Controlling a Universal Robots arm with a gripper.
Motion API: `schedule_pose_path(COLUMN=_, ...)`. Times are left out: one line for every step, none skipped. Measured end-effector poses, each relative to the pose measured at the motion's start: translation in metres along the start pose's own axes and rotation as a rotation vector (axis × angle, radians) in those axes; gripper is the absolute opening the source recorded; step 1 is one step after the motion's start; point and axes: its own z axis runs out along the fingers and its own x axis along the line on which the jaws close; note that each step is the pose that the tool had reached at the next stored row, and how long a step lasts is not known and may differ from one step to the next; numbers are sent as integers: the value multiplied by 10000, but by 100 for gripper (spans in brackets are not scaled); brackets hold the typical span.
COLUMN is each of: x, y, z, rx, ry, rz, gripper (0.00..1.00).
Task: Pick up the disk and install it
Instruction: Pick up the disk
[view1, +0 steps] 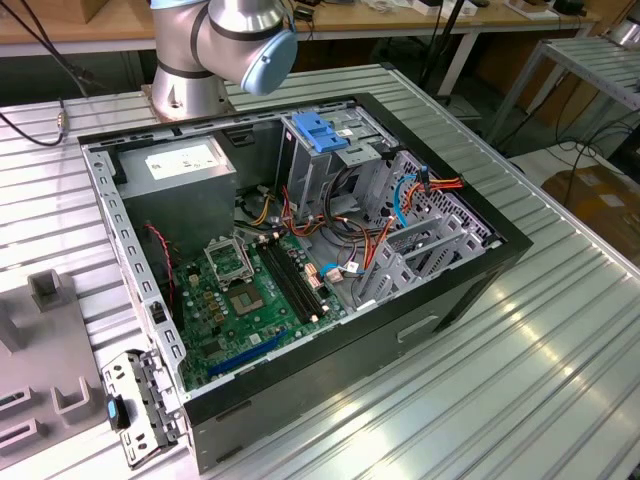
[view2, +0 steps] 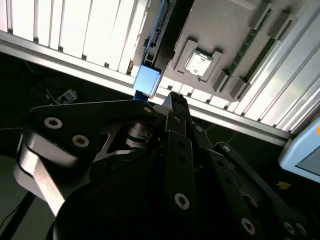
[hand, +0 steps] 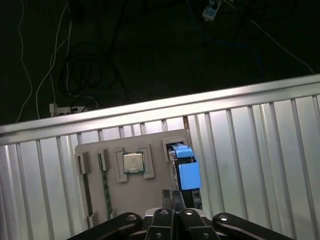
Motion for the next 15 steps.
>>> schedule_pose_path(x=-2, y=1, z=5, rx=44, ry=-6, rz=-26, gripper=11)
schedule_pose_path(x=-1, y=8, z=19, rx=102, ry=-15, rz=-76, gripper=11)
schedule_pose_path(x=0, y=17, z=29, rx=125, ry=-18, rz=-102, gripper=11)
schedule_pose_path(x=0, y=23, z=40, rx=134, ry=-26, rz=-119, gripper=11)
schedule_pose_path(x=-1, y=25, z=57, rx=132, ry=-35, rz=-127, gripper=17)
schedule_pose_path(x=-11, y=27, z=73, rx=130, ry=-35, rz=-127, gripper=23)
schedule_pose_path(x=-20, y=28, z=87, rx=130, ry=-36, rz=-130, gripper=23)
schedule_pose_path(x=-36, y=30, z=105, rx=133, ry=-37, rz=-138, gripper=29)
schedule_pose_path(x=-52, y=32, z=116, rx=134, ry=-37, rz=-149, gripper=29)
schedule_pose_path(x=-76, y=36, z=140, rx=135, ry=-39, rz=-178, gripper=42)
schedule_pose_path(x=-88, y=38, z=161, rx=143, ry=-42, rz=-202, gripper=47)
schedule_pose_path(x=-95, y=40, z=173, rx=155, ry=-42, rz=-219, gripper=47)
schedule_pose_path(x=-99, y=49, z=191, rx=169, ry=-44, rz=-260, gripper=54)
schedule_pose_path(x=-97, y=58, z=213, rx=174, ry=-52, rz=-354, gripper=54)
schedule_pose_path(x=-97, y=67, z=232, rx=176, ry=-65, rz=-439, gripper=54)
